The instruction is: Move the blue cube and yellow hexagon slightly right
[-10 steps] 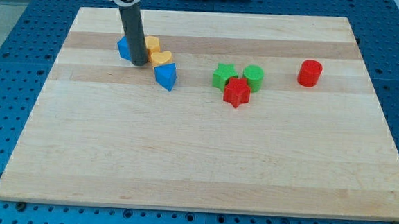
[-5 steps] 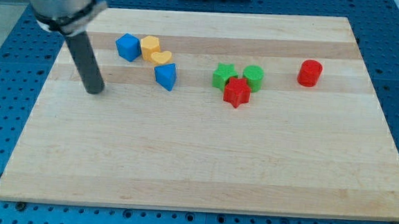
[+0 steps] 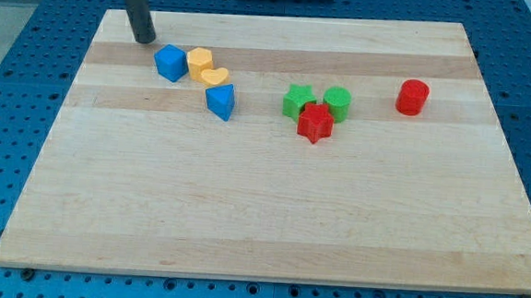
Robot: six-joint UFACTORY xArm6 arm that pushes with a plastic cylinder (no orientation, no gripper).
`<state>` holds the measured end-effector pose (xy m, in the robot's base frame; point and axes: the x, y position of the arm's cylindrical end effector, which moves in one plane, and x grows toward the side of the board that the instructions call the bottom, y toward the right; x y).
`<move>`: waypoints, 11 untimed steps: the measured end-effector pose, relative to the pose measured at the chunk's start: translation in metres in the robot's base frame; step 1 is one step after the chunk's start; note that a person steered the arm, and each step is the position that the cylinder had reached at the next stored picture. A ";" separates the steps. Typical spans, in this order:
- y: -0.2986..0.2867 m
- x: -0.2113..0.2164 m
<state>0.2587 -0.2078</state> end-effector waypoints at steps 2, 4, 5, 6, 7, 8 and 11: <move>0.027 0.002; 0.023 0.031; 0.014 0.034; 0.005 0.040; 0.006 0.051; 0.009 0.060; 0.028 0.076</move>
